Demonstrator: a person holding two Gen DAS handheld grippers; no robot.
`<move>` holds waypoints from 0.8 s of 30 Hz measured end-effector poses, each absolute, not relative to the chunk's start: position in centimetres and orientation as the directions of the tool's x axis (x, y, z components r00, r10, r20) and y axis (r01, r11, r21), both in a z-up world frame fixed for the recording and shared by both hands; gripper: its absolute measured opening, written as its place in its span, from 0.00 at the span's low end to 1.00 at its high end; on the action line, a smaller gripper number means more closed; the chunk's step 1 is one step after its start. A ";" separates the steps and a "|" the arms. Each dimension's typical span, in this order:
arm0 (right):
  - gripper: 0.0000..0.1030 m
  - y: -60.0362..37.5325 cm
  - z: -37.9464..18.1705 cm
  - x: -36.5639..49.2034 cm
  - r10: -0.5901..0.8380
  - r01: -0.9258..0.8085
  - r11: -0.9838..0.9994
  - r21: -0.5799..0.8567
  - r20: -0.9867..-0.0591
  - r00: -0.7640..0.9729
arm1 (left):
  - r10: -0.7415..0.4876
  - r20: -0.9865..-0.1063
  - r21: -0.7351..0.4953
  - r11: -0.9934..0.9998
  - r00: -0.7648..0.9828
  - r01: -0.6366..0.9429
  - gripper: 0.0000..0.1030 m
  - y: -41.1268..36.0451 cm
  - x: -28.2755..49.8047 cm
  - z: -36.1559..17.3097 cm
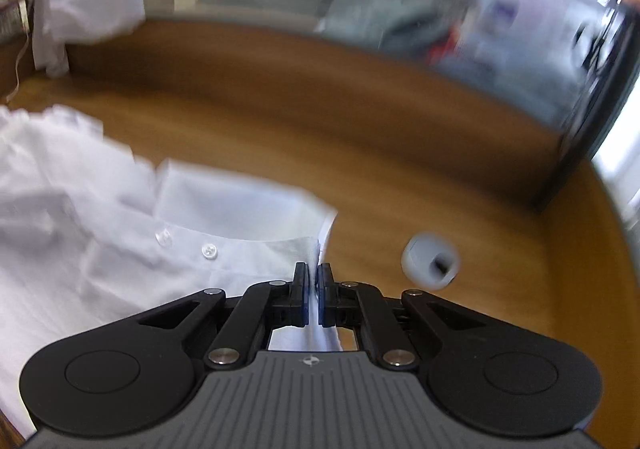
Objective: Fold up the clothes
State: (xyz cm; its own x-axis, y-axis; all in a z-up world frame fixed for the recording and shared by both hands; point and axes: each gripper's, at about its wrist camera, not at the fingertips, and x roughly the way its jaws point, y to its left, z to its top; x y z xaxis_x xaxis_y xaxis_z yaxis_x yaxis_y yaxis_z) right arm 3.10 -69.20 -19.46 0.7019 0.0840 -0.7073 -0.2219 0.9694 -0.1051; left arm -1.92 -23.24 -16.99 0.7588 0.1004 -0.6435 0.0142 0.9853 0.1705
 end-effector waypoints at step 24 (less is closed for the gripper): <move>0.05 -67.3 -10.4 3.6 0.063 -0.225 0.952 -0.206 -0.590 0.805 | -0.036 -0.656 0.309 0.899 0.754 0.311 0.02 -29.4 -1.5 -19.9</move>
State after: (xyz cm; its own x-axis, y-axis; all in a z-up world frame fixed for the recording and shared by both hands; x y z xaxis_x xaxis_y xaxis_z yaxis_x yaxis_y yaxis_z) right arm 3.56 -67.34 -10.39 0.8052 0.0633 -0.5896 -0.2255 0.9523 -0.2057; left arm -1.48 -29.44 -19.91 0.7540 -0.0360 -0.6559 0.3113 0.8988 0.3085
